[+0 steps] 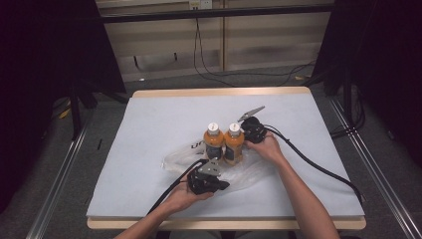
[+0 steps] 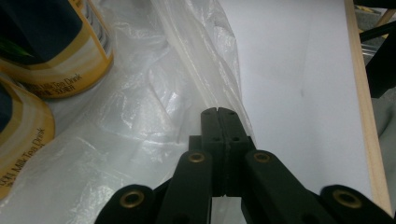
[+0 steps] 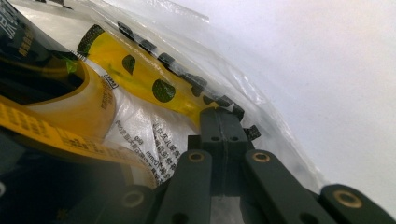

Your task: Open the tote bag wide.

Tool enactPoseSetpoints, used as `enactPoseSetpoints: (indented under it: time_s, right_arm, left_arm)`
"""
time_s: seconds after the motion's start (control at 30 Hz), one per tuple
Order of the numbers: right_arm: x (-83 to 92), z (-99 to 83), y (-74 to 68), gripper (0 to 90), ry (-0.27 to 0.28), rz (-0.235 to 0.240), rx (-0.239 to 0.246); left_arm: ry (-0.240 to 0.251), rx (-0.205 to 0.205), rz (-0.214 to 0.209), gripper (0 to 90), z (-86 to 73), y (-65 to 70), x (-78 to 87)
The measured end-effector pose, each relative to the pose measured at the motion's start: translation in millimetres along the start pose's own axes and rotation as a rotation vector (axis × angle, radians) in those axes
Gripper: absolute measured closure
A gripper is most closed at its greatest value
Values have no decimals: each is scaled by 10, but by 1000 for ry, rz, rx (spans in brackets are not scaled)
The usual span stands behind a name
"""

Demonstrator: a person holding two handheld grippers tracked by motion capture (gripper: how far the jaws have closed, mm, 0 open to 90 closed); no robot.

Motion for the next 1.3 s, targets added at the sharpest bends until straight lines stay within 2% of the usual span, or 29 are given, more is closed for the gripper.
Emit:
enactPoseSetpoints:
  time_s: [0.1,0.27,0.37,0.5,0.57,0.63,0.7,0.73,0.8,0.87,0.93,1.07,1.17,1.27,1.3]
  right_arm:
    - [0,1,5,900,0,2,0]
    - [0,1,8,900,0,7,4]
    - [-2,2,7,900,1,5,8]
    - [-2,4,10,900,0,5,13]
    - [-1,5,9,900,-1,4,17]
    - [-1,4,8,900,-2,0,23]
    - [-4,3,13,900,2,6,21]
    - [-4,4,14,900,2,7,21]
    - [-3,6,16,900,1,10,22]
    - [-8,9,20,900,4,11,23]
    - [-14,19,32,900,4,14,19]
    - [-33,50,55,900,6,-2,9]
    - [-52,96,74,900,4,-9,0]
    - [-82,143,86,900,7,-17,-6]
    - [-91,155,97,900,10,-20,-7]
  left_arm:
    - [36,17,-9,900,41,-21,55]
    - [59,32,14,900,128,-85,128]
    - [90,40,36,900,154,-143,170]
    - [95,69,82,900,175,-234,223]
    - [86,70,98,900,167,-257,204]
    - [42,62,117,900,145,-253,124]
    - [-12,48,154,900,110,-248,33]
    - [-34,46,153,900,91,-247,-1]
    - [-61,8,176,900,76,-216,-28]
    - [-76,4,166,900,75,-209,-18]
    - [-65,26,150,900,66,-194,-20]
    - [-62,-5,132,900,52,-112,-22]
    - [-57,2,105,900,32,-89,-14]
    - [-48,8,100,900,23,-71,-18]
    - [-58,2,99,900,24,-59,-11]
Point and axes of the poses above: each handheld gripper's, and its own axes: x roughly backward along the jaws, z roughly out of its top, y roughly to its right, the point moved 1 cm from there along -x, roughly forward along the jaws, and after that the axes turned 11 degrees about -y, right-handed, at the moved point
